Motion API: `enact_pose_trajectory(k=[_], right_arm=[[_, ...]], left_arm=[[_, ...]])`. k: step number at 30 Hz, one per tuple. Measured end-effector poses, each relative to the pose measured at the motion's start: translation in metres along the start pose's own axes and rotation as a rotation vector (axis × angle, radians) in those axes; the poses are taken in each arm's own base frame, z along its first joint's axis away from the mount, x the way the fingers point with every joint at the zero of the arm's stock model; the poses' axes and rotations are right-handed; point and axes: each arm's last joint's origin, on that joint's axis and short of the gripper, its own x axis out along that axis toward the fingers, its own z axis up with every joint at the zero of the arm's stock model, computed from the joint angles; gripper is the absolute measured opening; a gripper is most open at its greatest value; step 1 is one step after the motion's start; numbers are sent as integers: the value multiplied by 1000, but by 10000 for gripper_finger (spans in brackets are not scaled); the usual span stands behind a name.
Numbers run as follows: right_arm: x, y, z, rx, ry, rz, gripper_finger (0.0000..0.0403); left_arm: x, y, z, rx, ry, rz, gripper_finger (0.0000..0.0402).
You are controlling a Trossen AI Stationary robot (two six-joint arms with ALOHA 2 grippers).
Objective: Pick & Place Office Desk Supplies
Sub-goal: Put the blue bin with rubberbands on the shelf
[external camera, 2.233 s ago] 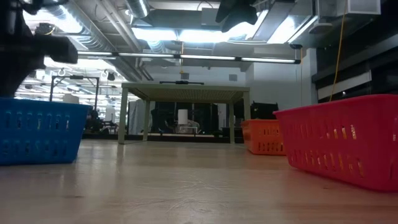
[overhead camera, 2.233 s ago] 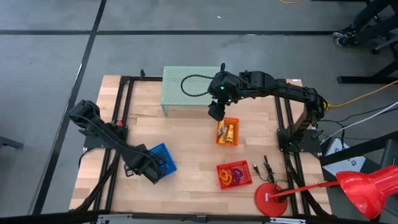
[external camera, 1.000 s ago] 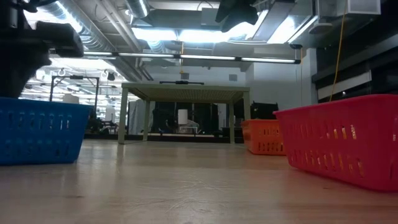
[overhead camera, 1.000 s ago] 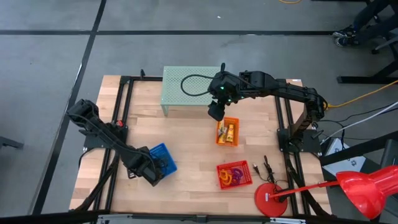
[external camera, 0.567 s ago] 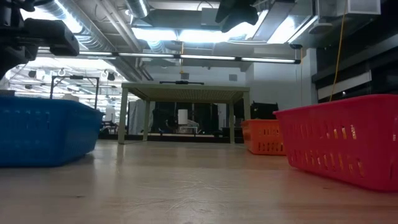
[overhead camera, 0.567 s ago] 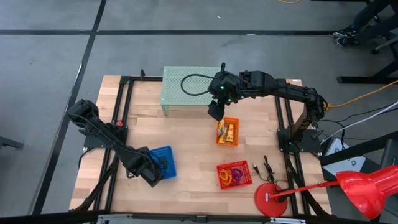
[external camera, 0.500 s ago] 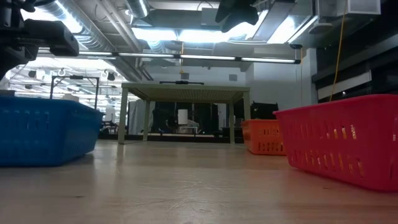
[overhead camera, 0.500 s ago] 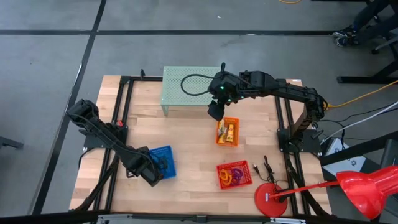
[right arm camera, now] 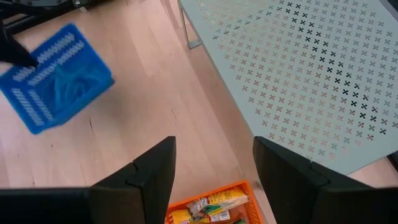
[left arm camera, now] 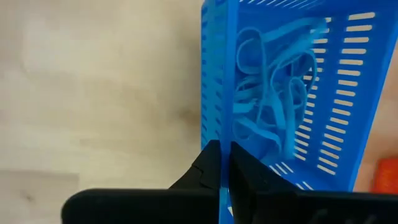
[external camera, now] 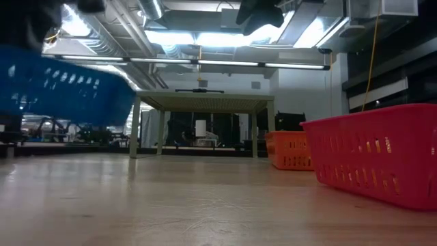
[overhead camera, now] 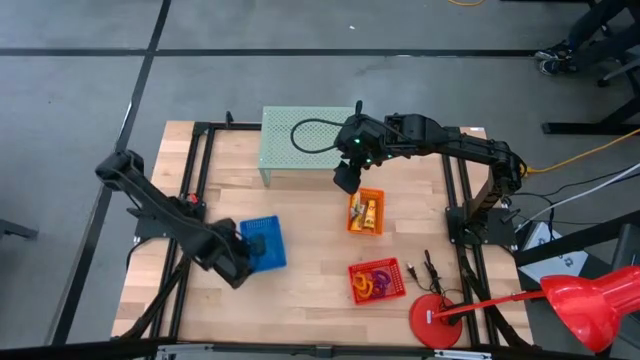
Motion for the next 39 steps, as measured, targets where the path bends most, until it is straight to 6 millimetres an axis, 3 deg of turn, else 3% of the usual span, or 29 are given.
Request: enact_pose_trajectory(k=[11, 18, 30, 39], right_arm=[[0, 0, 0, 27, -4, 1, 217], [0, 0, 1, 74, -12, -1, 217], [0, 1, 5, 142, -49, 9, 217], [0, -2, 5, 195, -50, 5, 217]], left_arm=[[-91, -4, 62, 140, -6, -124, 4], [-130, -1, 108, 186, -39, -209, 4], [-146, 8, 169, 245, -85, -236, 3], [-139, -17, 205, 302, -101, -279, 3]])
